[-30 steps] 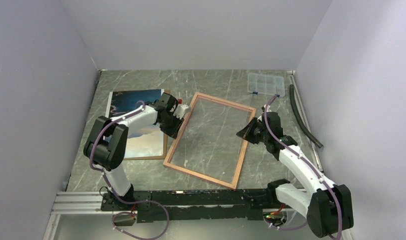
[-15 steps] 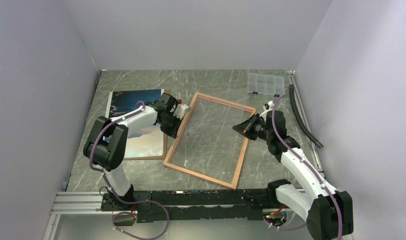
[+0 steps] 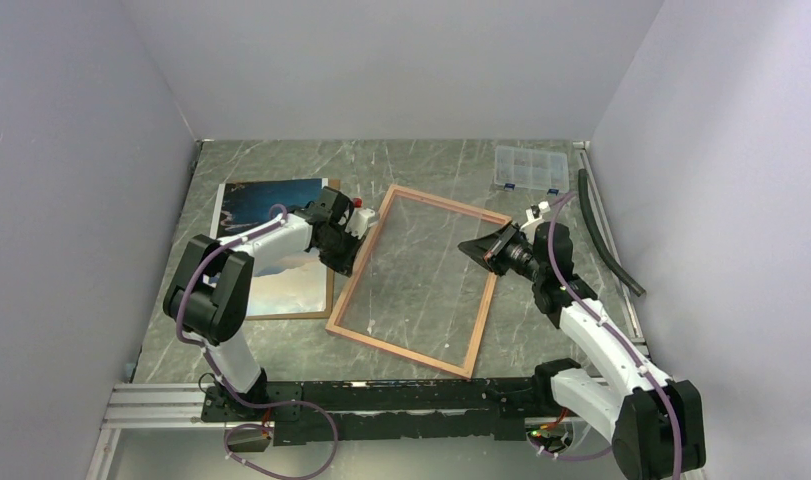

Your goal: Put the photo into the frame

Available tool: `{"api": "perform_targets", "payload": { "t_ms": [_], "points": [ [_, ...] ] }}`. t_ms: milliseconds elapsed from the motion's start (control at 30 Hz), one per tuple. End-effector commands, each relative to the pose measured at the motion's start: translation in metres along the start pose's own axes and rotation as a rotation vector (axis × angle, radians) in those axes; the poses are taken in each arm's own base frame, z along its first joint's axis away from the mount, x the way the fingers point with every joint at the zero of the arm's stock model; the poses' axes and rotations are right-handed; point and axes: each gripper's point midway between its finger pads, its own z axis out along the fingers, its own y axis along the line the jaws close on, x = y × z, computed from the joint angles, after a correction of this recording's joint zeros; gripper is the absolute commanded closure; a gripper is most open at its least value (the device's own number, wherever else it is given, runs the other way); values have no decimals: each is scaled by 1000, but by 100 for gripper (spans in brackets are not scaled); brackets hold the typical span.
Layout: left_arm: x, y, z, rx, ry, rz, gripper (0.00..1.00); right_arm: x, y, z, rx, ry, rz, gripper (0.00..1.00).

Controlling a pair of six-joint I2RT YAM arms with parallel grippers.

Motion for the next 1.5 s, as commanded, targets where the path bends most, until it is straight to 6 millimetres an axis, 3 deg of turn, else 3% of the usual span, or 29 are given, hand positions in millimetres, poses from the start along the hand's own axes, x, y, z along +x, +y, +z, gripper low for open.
{"api": "perform_targets", "payload": {
  "t_ms": [0, 433, 667, 1000, 1267, 1467],
  "points": [
    [20, -5, 9, 22, 54, -26, 97, -5, 22, 2, -93, -22, 11, 100],
    [24, -3, 9, 19, 67, -52, 97, -4, 26, 14, -101, -25, 29, 100],
    [21, -3, 6, 18, 49, -64, 97, -5, 18, 15, -71, -55, 71, 100],
    [22, -3, 5, 50, 30, -99, 97, -5, 41, 14, -97, -88, 139, 100],
    [25, -3, 5, 57, 35, -123, 97, 2, 27, 11, -34, -141, 197, 100],
    [25, -1, 5, 59, 36, -130, 97, 0, 38, 15, -62, -126, 194, 100]
  ]
}}
